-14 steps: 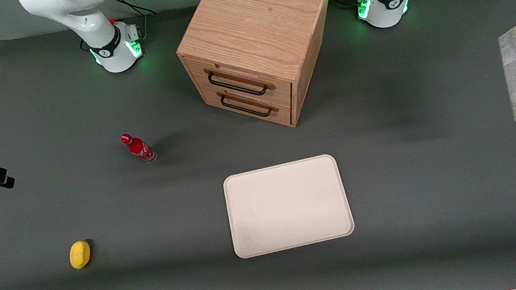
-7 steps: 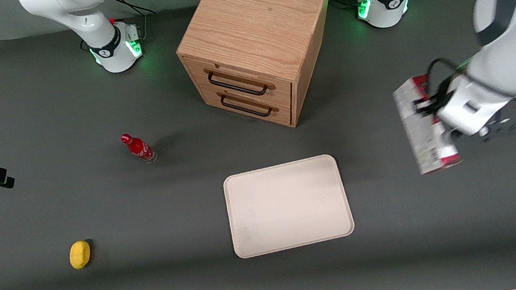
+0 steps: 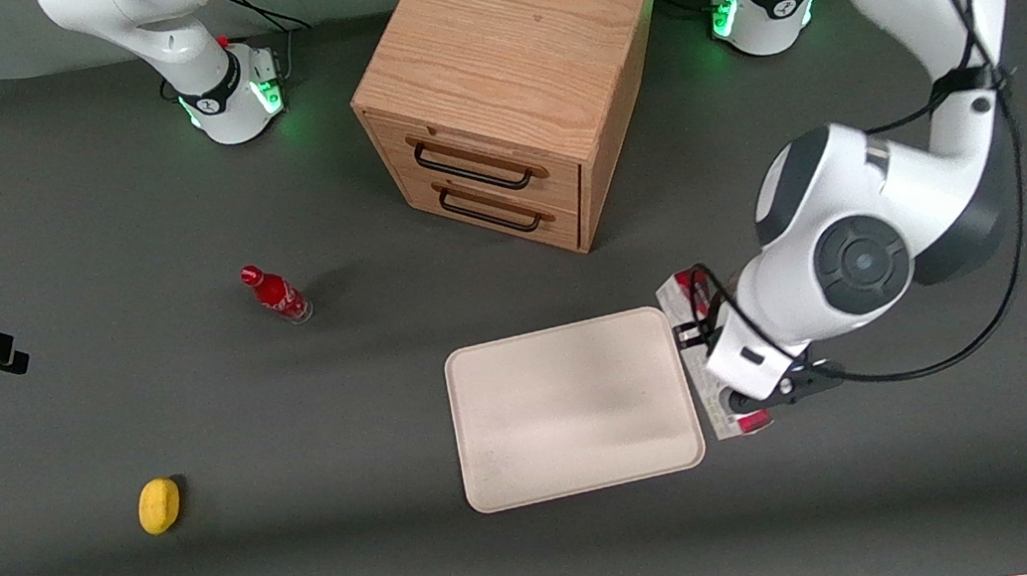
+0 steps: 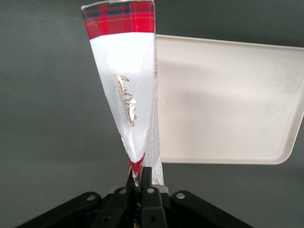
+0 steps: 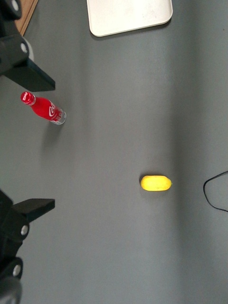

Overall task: Place red cookie box on tray
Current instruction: 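Carry the held cookie box over the white tray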

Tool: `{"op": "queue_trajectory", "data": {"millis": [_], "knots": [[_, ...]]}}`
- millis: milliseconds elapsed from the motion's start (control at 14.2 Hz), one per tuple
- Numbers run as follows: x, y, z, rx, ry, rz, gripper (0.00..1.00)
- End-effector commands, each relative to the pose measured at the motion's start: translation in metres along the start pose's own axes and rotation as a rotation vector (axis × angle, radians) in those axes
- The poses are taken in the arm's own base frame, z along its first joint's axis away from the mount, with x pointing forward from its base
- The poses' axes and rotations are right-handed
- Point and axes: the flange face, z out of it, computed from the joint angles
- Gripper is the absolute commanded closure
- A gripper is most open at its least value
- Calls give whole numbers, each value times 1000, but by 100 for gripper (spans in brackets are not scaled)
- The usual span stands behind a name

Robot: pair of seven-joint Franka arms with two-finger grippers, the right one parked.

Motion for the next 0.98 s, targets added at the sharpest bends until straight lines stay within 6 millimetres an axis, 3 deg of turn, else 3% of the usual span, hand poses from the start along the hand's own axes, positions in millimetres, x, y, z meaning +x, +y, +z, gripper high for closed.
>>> {"op": "queue_trajectory", "data": {"millis": [0, 70, 140, 281, 421, 912], "knots": [[4, 26, 35, 54, 48, 24, 100], [3, 40, 56, 73, 61, 48, 100], [12, 35, 72, 72, 74, 35, 100], [13, 42, 100, 74, 65, 47, 100], [13, 47, 116, 79, 73, 57, 100], [12, 46, 128, 78, 70, 53, 100]]}}
